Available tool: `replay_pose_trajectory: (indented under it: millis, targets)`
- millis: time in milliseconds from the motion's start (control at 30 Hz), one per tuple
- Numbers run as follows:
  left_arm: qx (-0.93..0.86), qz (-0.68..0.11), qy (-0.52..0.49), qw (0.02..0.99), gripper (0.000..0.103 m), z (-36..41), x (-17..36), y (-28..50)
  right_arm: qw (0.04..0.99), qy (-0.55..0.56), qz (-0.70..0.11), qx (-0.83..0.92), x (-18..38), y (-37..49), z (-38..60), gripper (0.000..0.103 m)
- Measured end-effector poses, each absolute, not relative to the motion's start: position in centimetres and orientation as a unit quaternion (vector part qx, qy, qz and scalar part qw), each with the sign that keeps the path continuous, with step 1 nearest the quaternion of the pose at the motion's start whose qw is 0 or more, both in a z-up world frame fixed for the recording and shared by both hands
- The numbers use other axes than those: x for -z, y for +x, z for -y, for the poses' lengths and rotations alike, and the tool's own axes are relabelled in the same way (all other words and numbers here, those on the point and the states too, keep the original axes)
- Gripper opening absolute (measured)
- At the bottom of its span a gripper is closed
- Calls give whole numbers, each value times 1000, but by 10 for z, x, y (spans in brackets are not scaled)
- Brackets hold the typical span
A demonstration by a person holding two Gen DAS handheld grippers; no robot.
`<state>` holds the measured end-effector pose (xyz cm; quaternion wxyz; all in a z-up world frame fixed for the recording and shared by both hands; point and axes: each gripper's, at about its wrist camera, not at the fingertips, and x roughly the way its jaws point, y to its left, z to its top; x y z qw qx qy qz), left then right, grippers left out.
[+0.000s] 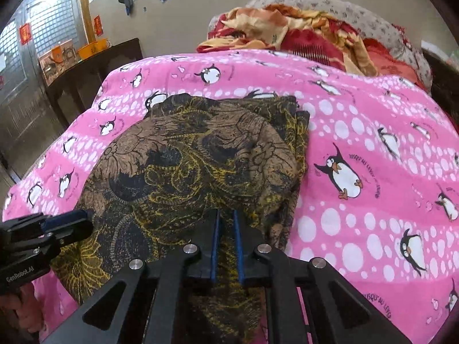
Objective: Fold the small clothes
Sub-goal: 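Release the shirt and lift both grippers away from it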
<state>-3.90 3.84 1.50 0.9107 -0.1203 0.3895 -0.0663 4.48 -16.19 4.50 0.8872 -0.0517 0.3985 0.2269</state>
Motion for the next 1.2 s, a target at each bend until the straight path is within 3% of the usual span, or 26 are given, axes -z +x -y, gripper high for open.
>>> replay_pose_trajectory:
  millis: [67,167,267,300,333,367,400,433,933,1200]
  targets:
    - [103,-382,-120,911,67,-33,-15,-40,891,-55,-391,-226,-45,39,159,10]
    - [140,-386,-81,908,100,-13,-17,-40,892,-56,-385,-229,-48,31,167,11]
    - [127,-398,-28,908,103,5,-15,-38,894,-64,-383,-224,-50,32,164,12]
    - [123,-399,-21,909,103,7,-14,-38,894,-70,-380,-225,-50,32,162,17]
    - [122,-399,-17,908,103,8,-14,-38,890,-73,-381,-240,-50,31,159,49]
    - [124,-399,-19,908,103,7,-14,-38,880,-72,-386,-268,-49,29,156,70]
    - [125,-399,-22,908,103,7,-14,-38,867,-74,-391,-301,-48,27,150,99]
    - [126,-402,-17,907,103,7,-14,-38,861,-88,-389,-315,-47,23,144,103]
    - [64,-410,97,905,103,37,-5,-38,870,-165,-380,-266,-38,17,123,103]
    - [74,-440,39,894,103,21,-27,-45,864,-128,-418,-250,-67,23,139,100]
